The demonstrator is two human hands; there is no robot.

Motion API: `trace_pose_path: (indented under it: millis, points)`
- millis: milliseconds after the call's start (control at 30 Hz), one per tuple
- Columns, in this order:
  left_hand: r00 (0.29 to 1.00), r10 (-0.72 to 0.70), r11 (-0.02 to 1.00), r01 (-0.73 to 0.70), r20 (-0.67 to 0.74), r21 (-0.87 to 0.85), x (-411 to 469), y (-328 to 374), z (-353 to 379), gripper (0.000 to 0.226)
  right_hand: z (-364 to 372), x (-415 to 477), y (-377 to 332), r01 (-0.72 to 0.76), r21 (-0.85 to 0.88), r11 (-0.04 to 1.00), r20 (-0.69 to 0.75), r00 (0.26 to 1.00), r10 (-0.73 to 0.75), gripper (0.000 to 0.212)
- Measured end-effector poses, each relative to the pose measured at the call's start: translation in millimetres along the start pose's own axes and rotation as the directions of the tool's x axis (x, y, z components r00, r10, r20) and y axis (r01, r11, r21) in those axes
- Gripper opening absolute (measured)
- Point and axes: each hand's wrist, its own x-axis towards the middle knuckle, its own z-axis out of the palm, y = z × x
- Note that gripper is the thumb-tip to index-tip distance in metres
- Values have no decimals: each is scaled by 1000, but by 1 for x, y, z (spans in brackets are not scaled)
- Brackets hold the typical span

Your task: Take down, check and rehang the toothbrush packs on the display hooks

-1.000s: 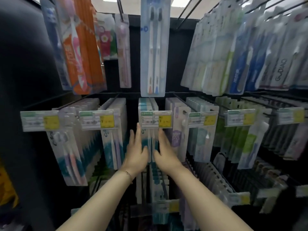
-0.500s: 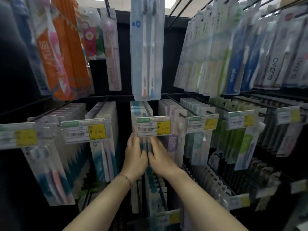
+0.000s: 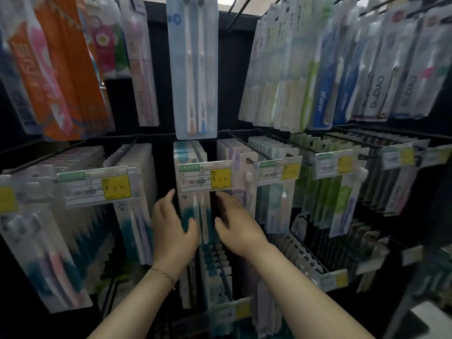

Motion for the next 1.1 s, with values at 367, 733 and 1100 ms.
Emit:
trace_pose_path:
  millis: [367, 733, 1100]
  points:
    - [951, 260, 910, -298, 165, 289, -26, 54, 38, 43, -58, -18, 34, 103, -356, 929, 25, 995, -101, 30]
    - [934, 133, 931, -233, 330, 283, -28, 103, 97, 47, -103, -29, 99, 22, -385, 923, -111, 991, -70, 18]
    - [909, 74, 991, -21, 411, -134, -14, 124, 140, 80, -103, -20, 132, 94, 94, 991, -190, 979, -75, 60]
